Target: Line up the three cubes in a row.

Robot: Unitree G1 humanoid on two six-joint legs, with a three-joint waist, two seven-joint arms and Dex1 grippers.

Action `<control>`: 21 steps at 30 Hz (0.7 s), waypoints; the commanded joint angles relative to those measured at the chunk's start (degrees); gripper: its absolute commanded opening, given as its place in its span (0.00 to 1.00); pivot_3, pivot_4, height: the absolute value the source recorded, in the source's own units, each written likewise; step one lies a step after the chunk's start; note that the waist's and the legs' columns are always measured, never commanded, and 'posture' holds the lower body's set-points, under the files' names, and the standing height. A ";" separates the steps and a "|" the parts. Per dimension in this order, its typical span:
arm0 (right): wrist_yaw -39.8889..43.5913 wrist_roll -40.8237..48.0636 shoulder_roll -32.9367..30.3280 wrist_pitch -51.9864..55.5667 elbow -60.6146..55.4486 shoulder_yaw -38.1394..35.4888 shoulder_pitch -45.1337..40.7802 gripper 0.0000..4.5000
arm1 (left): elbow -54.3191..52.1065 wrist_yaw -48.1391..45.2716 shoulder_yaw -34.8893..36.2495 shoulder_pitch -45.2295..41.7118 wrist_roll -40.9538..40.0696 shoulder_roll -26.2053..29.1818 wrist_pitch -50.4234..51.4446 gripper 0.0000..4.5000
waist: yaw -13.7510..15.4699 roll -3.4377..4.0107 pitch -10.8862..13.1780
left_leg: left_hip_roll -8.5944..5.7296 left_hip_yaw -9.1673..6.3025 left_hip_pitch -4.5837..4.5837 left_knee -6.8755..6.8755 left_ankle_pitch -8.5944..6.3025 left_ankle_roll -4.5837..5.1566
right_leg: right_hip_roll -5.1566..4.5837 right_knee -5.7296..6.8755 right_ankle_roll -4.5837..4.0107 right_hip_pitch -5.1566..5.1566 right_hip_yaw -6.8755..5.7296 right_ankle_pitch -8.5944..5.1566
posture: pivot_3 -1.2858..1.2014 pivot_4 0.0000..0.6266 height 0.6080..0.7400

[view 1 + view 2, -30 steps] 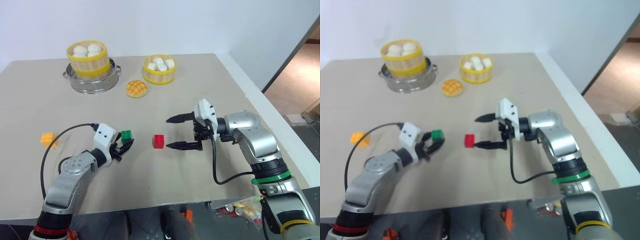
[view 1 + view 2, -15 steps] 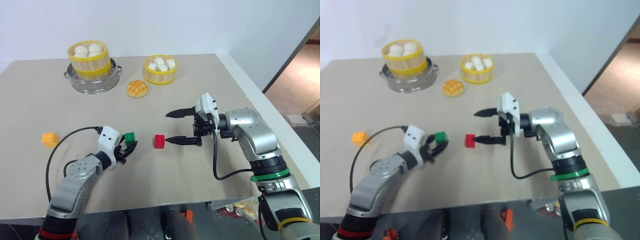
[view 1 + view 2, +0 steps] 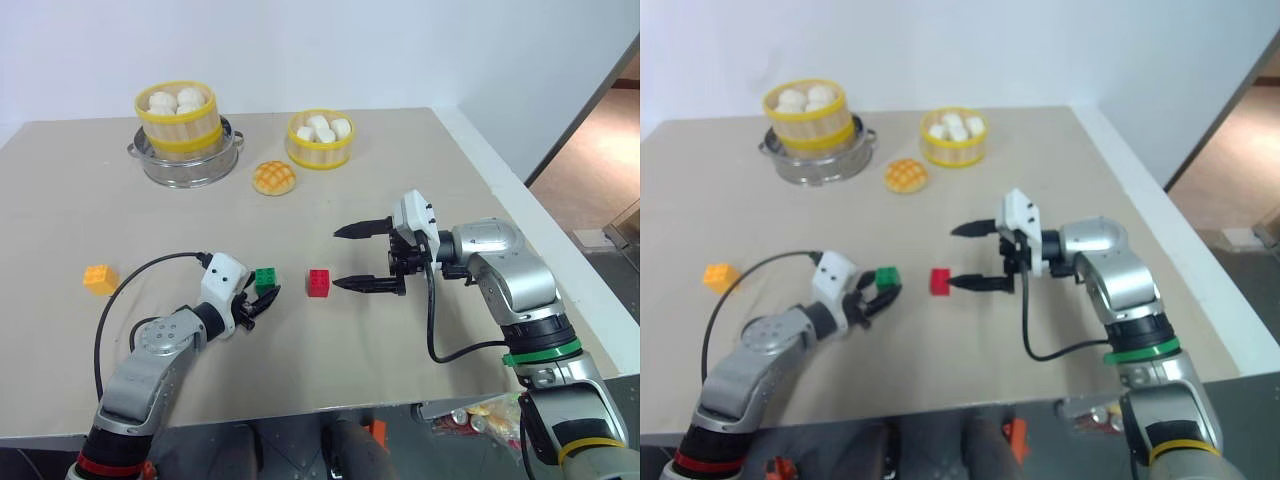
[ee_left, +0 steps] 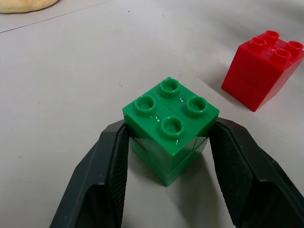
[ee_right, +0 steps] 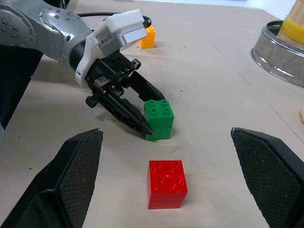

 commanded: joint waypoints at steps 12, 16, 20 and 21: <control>0.29 -0.33 -0.64 -1.13 -1.47 -0.61 -0.40 1.00 | -6.26 1.67 1.81 1.48 -1.40 -0.09 2.64 0.99 | -0.02 0.00 0.00 | 0.00 0.00 -0.01 0.00 0.00 0.00 | 0.00 0.00 0.00 -0.01 0.00 0.00 | 0.52 0.24 1.00; 0.39 -0.34 -0.76 -1.14 -1.51 -0.62 -0.43 1.00 | -10.80 0.49 5.80 2.60 -5.18 1.33 4.14 0.99 | -0.03 0.00 0.00 | 0.01 -0.01 -0.01 0.00 0.00 0.00 | 0.01 0.00 0.00 -0.02 -0.01 0.00 | 0.52 0.24 1.00; 0.67 0.02 -1.13 -0.93 -1.52 -1.03 -0.93 1.00 | -16.80 -2.92 13.59 3.61 -12.51 6.67 8.18 0.99 | -0.08 0.00 0.00 | 0.01 -0.02 0.00 0.00 0.00 0.00 | 0.01 0.01 -0.01 -0.02 -0.01 -0.01 | 0.52 0.24 1.00; 0.67 0.23 -1.18 -0.78 -1.59 -1.20 -1.17 1.00 | -17.78 -3.57 15.81 3.90 -14.50 7.96 9.41 0.99 | -0.13 -0.02 0.01 | 0.02 -0.01 -0.01 0.00 0.00 0.00 | 0.01 0.01 -0.01 -0.03 -0.01 -0.01 | 0.52 0.24 1.00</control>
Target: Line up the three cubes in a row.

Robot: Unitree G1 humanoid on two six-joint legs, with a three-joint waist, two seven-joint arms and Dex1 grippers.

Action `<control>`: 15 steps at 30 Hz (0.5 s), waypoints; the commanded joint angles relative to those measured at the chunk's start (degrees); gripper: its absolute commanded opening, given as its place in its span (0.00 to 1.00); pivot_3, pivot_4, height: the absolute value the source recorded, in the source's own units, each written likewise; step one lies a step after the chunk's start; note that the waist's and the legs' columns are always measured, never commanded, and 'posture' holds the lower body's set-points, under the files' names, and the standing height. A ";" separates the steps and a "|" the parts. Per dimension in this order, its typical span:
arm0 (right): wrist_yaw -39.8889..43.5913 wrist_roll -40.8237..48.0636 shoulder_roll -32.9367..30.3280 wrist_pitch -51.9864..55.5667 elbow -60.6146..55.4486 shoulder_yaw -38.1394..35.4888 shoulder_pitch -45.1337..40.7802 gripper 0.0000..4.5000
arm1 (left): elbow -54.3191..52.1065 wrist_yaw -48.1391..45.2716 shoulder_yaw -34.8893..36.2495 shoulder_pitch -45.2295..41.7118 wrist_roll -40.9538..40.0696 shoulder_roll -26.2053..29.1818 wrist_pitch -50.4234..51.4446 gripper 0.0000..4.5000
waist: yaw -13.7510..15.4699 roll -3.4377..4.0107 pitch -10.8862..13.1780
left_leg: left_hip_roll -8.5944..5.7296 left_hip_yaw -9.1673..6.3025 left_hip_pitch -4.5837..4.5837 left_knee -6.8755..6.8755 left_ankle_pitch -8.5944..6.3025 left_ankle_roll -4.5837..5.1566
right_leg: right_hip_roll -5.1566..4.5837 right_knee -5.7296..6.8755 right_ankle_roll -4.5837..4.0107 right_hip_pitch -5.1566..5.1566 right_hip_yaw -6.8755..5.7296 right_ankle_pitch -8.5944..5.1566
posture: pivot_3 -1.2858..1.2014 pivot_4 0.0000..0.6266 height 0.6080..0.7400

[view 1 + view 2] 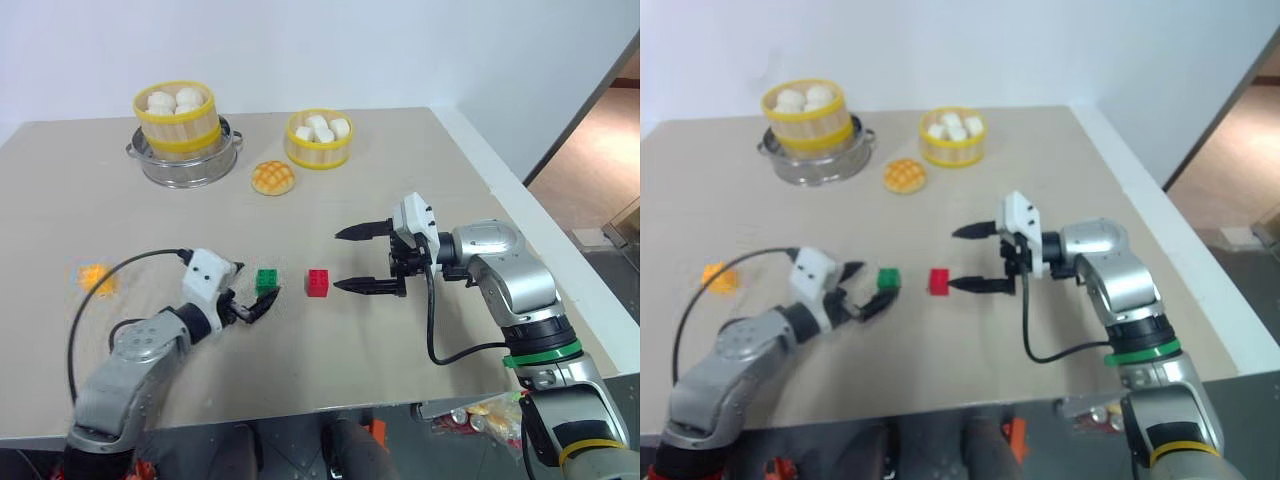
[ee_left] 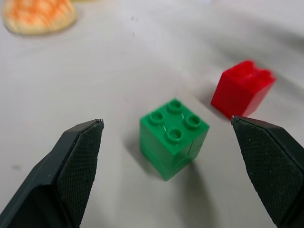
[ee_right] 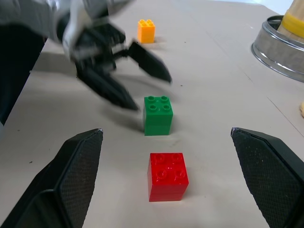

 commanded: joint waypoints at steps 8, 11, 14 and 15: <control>-0.26 1.69 0.71 -0.65 -0.41 -1.55 -3.85 1.00 | 1.53 -9.34 20.31 -0.46 -15.35 14.89 7.12 0.99 | -0.13 -0.03 0.02 | 0.01 -0.01 0.01 0.03 0.00 0.00 | 0.02 0.00 -0.08 -0.02 -0.02 -0.02 | 0.52 0.24 1.00; 0.55 0.85 1.50 -2.41 1.08 -0.46 -4.64 1.00 | 9.58 -10.47 21.14 -2.35 -12.42 19.96 4.95 0.99 | -0.09 -0.01 0.03 | 0.01 -0.03 0.03 0.00 0.00 0.00 | 0.02 0.01 -0.35 -0.01 -0.07 -0.18 | 0.52 0.24 1.00; 0.48 0.18 2.39 -3.59 2.36 -0.11 -5.19 1.00 | 13.60 -5.61 22.86 -4.35 -10.63 19.12 4.03 0.99 | -0.08 -0.01 0.03 | 0.01 -0.01 0.00 -0.01 0.00 0.00 | 0.00 0.00 -0.36 -0.04 -0.07 -0.19 | 0.52 0.24 1.00; 0.42 -0.01 2.68 -3.96 2.67 -0.02 -5.30 1.00 | 14.07 -2.72 24.03 -5.11 -10.33 17.54 4.09 0.99 | -0.07 -0.01 0.03 | 0.02 0.01 -0.01 -0.01 0.00 0.00 | -0.02 -0.01 -0.34 -0.05 -0.05 -0.18 | 0.52 0.24 1.00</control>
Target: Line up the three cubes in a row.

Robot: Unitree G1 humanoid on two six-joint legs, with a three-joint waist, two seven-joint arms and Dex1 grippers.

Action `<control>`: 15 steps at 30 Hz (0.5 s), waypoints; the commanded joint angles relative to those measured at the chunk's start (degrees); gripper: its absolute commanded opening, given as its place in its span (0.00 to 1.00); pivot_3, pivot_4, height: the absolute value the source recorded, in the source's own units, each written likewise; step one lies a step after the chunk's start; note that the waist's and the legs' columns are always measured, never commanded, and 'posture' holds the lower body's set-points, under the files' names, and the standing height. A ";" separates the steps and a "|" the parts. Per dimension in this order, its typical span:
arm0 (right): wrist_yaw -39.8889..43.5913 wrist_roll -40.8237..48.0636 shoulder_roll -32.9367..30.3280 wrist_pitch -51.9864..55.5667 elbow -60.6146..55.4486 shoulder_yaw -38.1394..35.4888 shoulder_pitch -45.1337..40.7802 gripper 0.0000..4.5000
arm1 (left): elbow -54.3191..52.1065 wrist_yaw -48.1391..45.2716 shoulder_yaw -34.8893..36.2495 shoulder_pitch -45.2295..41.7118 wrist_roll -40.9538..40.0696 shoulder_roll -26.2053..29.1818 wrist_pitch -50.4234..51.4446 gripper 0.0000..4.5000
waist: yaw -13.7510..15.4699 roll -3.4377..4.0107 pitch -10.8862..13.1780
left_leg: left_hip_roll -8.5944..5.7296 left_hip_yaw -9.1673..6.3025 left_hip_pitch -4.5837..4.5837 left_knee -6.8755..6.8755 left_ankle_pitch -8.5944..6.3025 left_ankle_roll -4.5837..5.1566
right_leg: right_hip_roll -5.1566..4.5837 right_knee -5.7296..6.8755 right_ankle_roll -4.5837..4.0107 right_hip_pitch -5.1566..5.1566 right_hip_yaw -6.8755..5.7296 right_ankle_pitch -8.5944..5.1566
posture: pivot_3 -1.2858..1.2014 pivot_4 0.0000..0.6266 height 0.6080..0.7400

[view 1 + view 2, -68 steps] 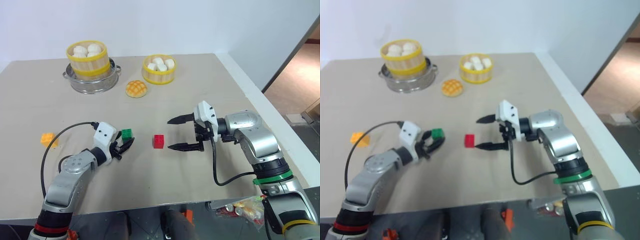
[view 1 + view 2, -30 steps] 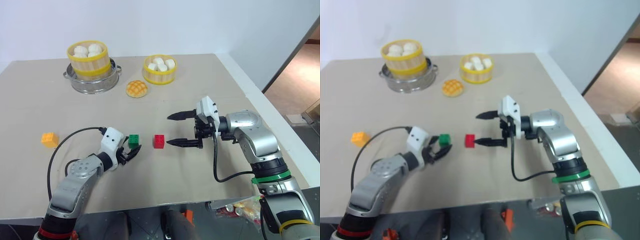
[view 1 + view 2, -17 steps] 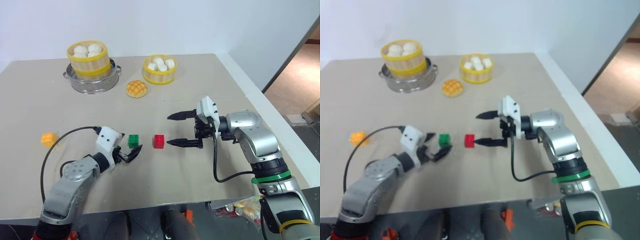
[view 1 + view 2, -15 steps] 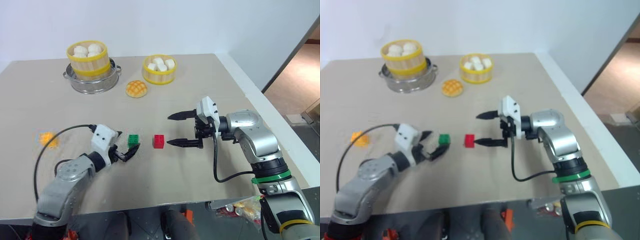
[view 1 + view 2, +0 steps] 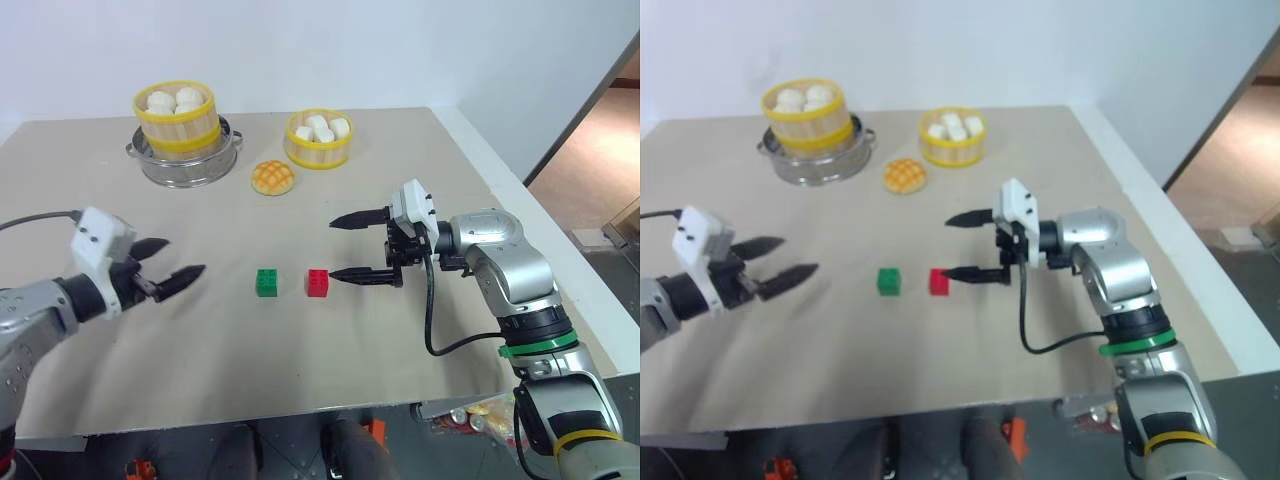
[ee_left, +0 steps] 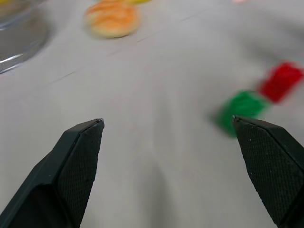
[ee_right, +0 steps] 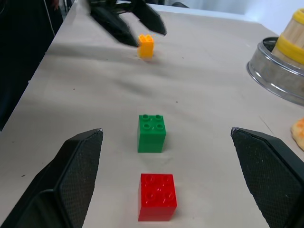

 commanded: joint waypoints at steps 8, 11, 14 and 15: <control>0.41 -1.27 1.68 -3.15 0.43 0.07 -0.75 1.00 | -7.36 20.34 14.31 2.23 -3.08 -13.82 1.20 0.99 | 0.04 -0.08 -0.02 | 0.05 0.02 -0.11 -0.02 -0.09 -0.14 | -0.03 -0.02 0.34 -0.05 0.02 0.07 | 0.52 0.24 1.00; 0.73 -1.28 2.02 -3.22 1.11 0.08 -0.84 1.00 | -5.63 22.40 19.02 4.22 -3.50 -14.19 0.67 0.99 | 0.01 -0.09 -0.02 | 0.07 -0.03 -0.07 -0.03 -0.09 -0.14 | 0.02 0.00 0.30 -0.04 -0.02 0.08 | 0.52 0.24 1.00; 1.23 -0.71 2.43 -2.85 1.69 -0.03 -1.21 1.00 | -3.45 22.17 20.41 6.07 -3.94 -13.44 1.23 0.99 | 0.00 -0.10 -0.02 | 0.07 -0.02 0.03 -0.02 -0.08 -0.14 | 0.04 0.03 0.23 0.01 -0.02 0.11 | 0.52 0.24 1.00; 1.43 -0.69 2.48 -2.99 1.85 -0.03 -1.30 1.00 | -2.79 21.87 20.47 6.52 -3.84 -13.12 1.17 0.99 | 0.00 -0.10 -0.03 | 0.07 -0.03 0.04 -0.01 -0.08 -0.13 | 0.03 0.03 0.22 0.04 -0.04 0.11 | 0.52 0.24 1.00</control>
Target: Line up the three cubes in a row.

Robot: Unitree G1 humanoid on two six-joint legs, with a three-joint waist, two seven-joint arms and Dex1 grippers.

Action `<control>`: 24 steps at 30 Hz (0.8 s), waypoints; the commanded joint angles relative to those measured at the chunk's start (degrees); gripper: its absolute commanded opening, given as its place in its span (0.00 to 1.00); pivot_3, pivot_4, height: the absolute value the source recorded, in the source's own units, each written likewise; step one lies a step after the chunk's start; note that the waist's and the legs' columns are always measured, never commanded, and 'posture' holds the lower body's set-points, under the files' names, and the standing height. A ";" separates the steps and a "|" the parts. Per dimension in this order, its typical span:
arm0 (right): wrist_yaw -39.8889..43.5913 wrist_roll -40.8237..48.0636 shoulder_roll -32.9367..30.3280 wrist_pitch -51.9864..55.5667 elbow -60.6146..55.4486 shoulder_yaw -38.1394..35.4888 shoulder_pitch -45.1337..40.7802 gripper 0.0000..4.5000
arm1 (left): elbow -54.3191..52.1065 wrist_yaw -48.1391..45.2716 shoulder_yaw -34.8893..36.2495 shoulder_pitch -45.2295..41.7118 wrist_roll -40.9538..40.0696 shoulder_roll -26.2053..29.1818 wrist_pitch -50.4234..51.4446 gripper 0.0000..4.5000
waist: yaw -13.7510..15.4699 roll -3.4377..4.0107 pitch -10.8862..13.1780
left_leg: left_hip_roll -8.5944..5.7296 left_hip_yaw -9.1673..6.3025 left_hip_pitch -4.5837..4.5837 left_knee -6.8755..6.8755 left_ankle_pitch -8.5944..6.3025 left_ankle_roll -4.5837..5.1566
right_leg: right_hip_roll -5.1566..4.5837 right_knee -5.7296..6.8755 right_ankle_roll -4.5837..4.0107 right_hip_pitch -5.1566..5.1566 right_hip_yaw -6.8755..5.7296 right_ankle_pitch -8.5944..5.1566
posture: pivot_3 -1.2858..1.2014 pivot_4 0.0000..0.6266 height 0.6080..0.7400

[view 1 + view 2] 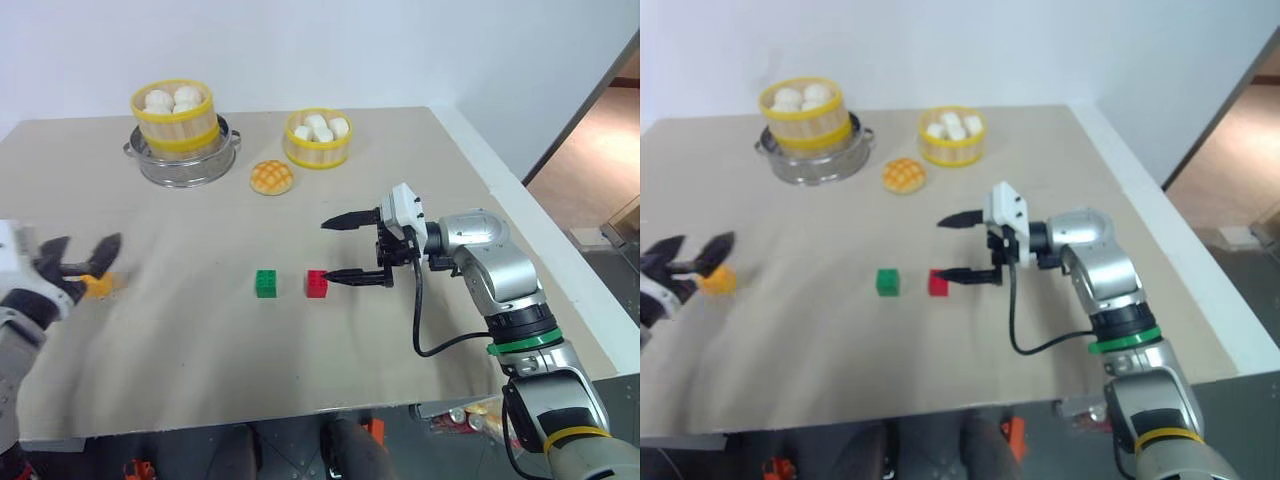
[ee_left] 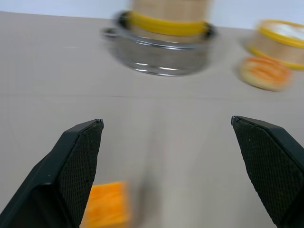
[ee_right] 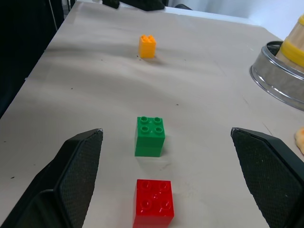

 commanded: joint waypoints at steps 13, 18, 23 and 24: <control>0.96 3.24 0.41 1.17 0.40 -2.86 -2.04 1.00 | 11.32 -2.72 -4.87 0.96 2.22 3.10 -1.17 0.99 | 0.05 -0.10 -0.04 | 0.00 0.06 -0.03 0.03 0.02 -0.02 | -0.03 -0.01 -0.07 -0.02 0.03 -0.02 | 0.52 0.24 1.00; -0.29 4.84 -0.16 4.14 -1.09 -3.98 -2.53 1.00 | 16.47 -3.89 -7.26 -0.83 4.93 3.35 -4.29 0.99 | 0.06 -0.10 -0.04 | 0.01 0.05 -0.03 -0.01 0.02 -0.02 | -0.02 0.00 -0.06 -0.04 0.01 -0.01 | 0.52 0.24 1.00; -0.70 4.52 -1.19 4.21 -2.10 -3.75 -1.82 1.00 | 19.91 -5.25 -9.85 -2.63 7.06 3.67 -6.68 0.99 | 0.07 -0.12 -0.06 | 0.00 0.07 -0.04 -0.01 0.02 -0.03 | -0.05 -0.01 -0.05 -0.04 0.01 -0.01 | 0.52 0.24 1.00; -0.70 4.42 -1.43 4.16 -2.41 -3.65 -1.54 1.00 | 20.58 -5.64 -10.64 -2.88 7.50 3.73 -6.94 0.99 | 0.07 -0.12 -0.06 | 0.01 0.07 -0.04 -0.01 0.02 -0.03 | -0.05 -0.01 -0.05 -0.04 0.01 -0.01 | 0.52 0.24 1.00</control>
